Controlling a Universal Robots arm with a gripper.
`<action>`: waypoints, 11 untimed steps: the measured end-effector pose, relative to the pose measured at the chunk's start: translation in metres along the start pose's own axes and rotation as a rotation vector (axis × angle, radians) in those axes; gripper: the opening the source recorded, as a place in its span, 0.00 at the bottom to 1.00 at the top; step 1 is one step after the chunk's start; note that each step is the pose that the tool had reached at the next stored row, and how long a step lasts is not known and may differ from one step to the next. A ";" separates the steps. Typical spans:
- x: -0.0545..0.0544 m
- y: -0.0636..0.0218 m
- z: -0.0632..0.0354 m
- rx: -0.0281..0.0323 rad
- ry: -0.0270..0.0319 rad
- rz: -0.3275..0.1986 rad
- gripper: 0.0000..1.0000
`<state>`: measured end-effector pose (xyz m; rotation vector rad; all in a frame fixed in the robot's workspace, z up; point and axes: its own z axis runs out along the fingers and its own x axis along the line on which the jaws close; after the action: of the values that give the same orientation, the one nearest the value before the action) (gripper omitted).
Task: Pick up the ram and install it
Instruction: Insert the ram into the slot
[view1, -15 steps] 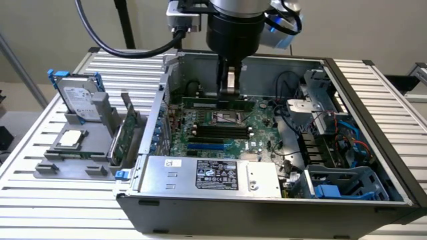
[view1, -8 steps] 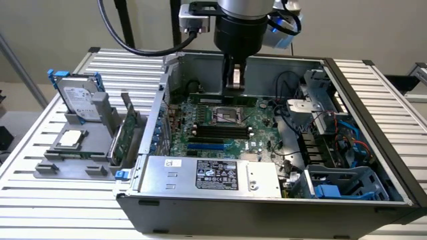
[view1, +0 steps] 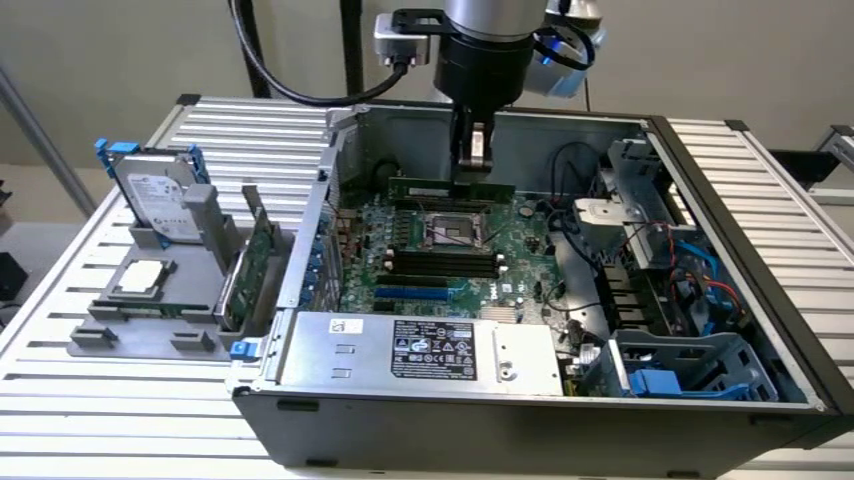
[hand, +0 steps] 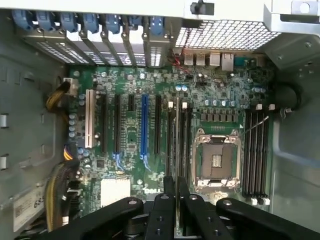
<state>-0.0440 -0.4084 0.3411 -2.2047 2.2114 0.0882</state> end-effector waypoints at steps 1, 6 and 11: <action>-0.004 -0.0010 0.0019 -0.0001 0.0001 0.000 0.00; -0.008 -0.0019 0.0042 0.0000 0.0005 0.000 0.00; -0.008 -0.0019 0.0042 0.0000 0.0006 0.000 0.00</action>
<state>-0.0422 -0.4004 0.3373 -2.2050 2.2118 0.0875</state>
